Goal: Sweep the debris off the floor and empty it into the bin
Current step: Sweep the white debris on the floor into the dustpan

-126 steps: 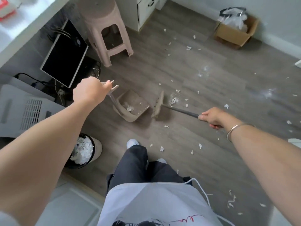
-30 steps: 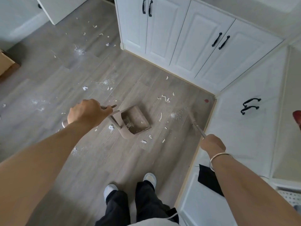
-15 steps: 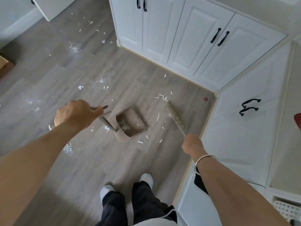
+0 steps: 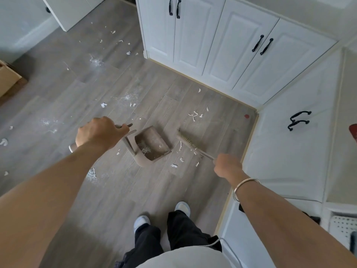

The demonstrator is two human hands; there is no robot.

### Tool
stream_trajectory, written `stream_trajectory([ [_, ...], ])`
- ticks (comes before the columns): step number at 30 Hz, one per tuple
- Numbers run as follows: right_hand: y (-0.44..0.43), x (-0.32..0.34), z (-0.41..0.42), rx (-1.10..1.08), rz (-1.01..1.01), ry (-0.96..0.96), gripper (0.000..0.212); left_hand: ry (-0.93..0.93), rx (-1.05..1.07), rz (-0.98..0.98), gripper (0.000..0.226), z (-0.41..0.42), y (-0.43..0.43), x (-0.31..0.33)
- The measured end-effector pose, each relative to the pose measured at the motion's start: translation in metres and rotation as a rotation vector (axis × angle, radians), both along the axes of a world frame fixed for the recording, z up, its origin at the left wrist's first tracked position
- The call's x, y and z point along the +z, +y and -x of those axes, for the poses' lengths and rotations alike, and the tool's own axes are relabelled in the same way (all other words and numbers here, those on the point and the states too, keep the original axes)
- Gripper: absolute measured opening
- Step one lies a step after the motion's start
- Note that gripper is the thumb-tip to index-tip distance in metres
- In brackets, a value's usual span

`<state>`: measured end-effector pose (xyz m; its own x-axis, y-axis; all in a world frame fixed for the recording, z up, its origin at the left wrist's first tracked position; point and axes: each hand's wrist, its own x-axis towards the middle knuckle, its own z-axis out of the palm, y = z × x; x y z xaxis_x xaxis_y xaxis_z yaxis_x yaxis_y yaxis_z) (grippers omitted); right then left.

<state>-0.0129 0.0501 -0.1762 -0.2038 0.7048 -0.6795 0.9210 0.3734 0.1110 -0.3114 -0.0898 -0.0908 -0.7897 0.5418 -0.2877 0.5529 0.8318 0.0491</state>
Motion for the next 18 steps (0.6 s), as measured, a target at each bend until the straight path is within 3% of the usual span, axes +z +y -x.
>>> stream_trajectory([
  [5, -0.027, 0.012, -0.011, -0.267, -0.096, 0.028, 0.029, -0.017, -0.035, -0.024, 0.053, 0.013, -0.029, 0.001],
  [11, -0.060, 0.010, -0.025, -0.427, -0.169, 0.019, 0.026, -0.052, -0.079, -0.002, 0.053, 0.026, -0.060, -0.008],
  [18, -0.109, -0.008, -0.007, -0.491, -0.005, 0.041, 0.035, -0.103, -0.100, 0.032, 0.056, 0.037, -0.089, -0.021],
])
